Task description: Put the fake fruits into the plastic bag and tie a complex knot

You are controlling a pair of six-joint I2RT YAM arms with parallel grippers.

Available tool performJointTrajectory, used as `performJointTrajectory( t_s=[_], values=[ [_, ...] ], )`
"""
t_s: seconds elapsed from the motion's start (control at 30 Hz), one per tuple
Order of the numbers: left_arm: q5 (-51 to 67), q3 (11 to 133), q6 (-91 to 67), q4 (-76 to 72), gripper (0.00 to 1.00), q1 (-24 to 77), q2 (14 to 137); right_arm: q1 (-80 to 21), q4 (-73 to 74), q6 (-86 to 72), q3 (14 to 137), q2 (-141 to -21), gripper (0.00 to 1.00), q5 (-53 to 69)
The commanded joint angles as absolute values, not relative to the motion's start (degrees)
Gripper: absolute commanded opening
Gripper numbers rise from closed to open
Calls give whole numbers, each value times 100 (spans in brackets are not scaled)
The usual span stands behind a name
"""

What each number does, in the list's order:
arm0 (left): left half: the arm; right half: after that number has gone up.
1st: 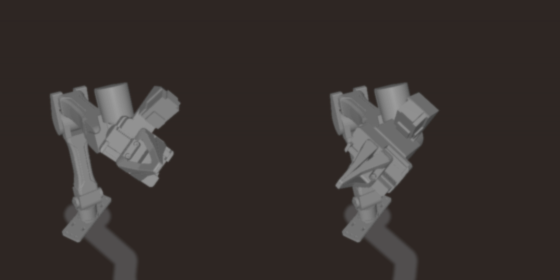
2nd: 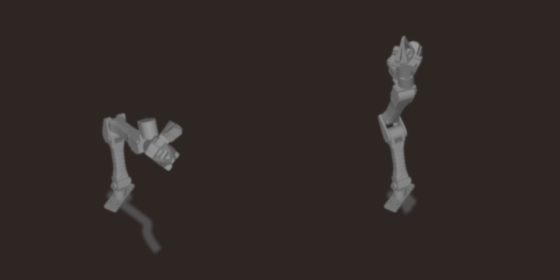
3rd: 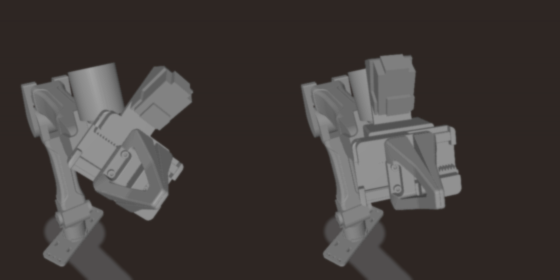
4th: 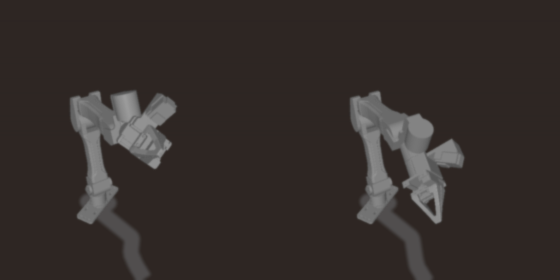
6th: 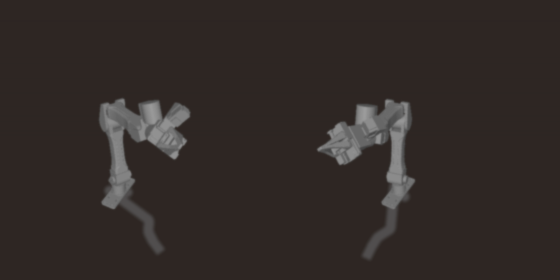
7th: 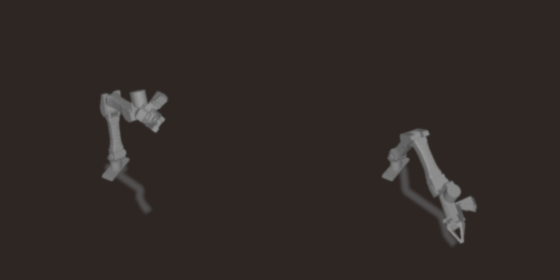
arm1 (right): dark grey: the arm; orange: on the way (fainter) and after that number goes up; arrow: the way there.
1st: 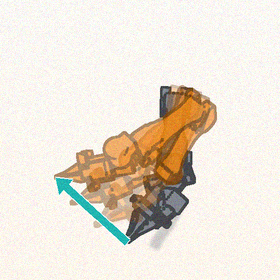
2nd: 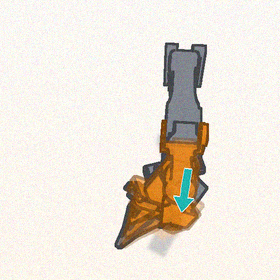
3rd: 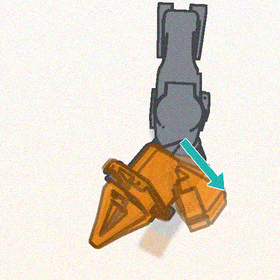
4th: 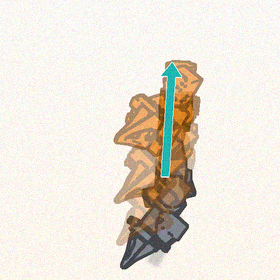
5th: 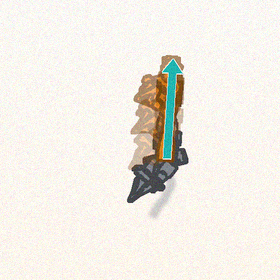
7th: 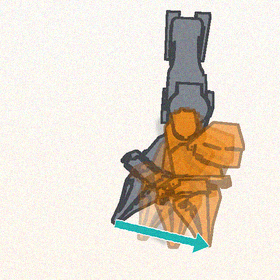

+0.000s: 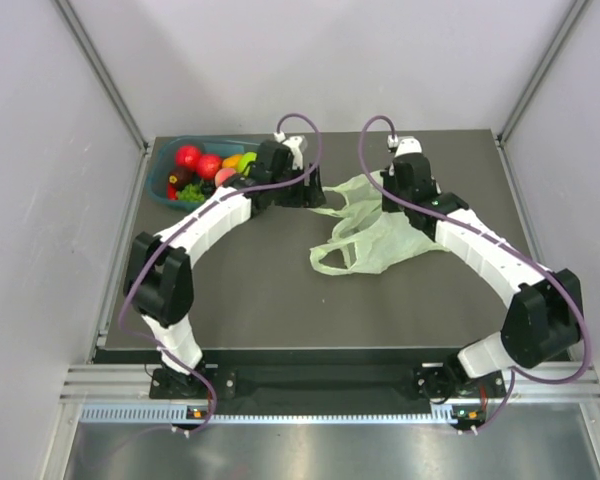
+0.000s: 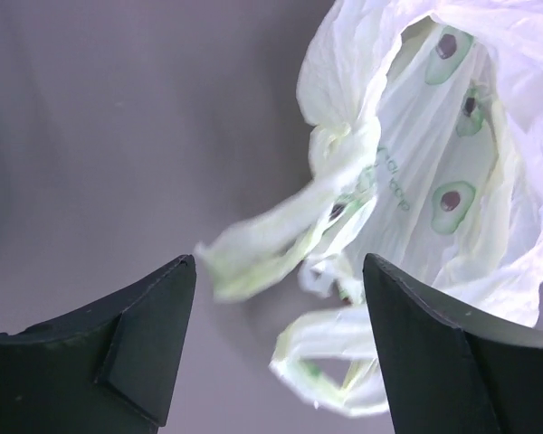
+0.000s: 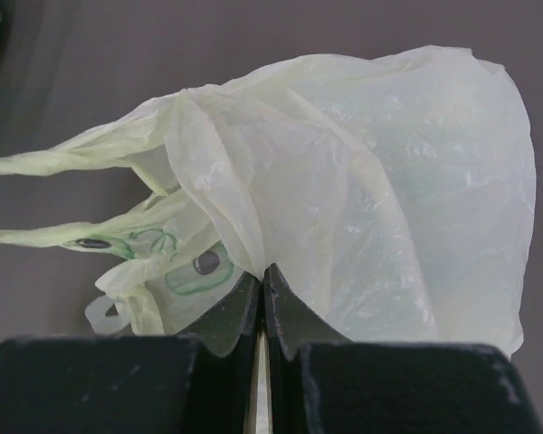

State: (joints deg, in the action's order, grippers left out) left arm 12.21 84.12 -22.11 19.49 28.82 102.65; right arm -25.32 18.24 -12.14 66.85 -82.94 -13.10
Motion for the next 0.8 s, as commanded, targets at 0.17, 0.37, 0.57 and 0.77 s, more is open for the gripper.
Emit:
performJointTrajectory(
  t_s=[0.17,0.37,0.57,0.77],
  values=[
    [669,8209,-1715,2742,82,2040,9264,-2496,1670,-1406,7093,-8446,0,-1494],
    [-245,8480,-1643,2707,99,1486,9464,-2593,1872,-1424,7365,-8499,0,-1538],
    [-879,9166,-1425,2576,99,1327,10281,-2637,1907,-1415,7453,-8446,0,-1450],
    [-1046,10140,-1204,2636,99,1222,11282,-2637,1916,-1406,7497,-8438,0,-1327]
  ],
)
